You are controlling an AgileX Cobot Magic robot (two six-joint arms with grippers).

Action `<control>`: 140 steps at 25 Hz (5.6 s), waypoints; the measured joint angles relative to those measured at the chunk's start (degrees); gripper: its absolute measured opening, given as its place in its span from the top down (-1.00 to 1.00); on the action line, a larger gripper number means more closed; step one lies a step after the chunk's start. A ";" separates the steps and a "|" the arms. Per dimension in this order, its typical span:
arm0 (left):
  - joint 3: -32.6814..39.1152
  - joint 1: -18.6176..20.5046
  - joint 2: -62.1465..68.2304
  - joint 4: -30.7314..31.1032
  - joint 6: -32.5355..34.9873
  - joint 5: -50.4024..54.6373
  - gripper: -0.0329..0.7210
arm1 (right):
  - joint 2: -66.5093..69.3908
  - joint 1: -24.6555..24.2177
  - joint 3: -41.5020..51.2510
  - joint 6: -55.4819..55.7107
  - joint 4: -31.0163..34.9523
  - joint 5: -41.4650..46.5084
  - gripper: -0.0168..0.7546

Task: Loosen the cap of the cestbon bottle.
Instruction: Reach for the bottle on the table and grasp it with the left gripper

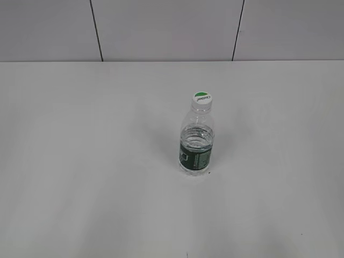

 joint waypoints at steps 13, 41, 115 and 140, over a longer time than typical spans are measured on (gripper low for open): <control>5.79 -0.17 12.47 0.82 0.00 -36.18 -0.55 | 0.00 0.00 0.00 0.00 0.00 0.00 -0.56; 12.13 -18.72 72.53 8.24 -1.44 -100.39 -0.55 | 5.57 0.00 -0.66 0.09 0.28 -1.10 -0.56; -33.16 -24.57 132.58 66.30 -30.88 -124.36 -0.55 | 37.72 0.00 -1.35 -17.69 13.76 -49.70 -0.56; -33.16 -23.91 132.58 64.28 -27.21 -122.40 -0.19 | 41.85 0.00 -3.54 -18.97 15.90 -50.85 -0.56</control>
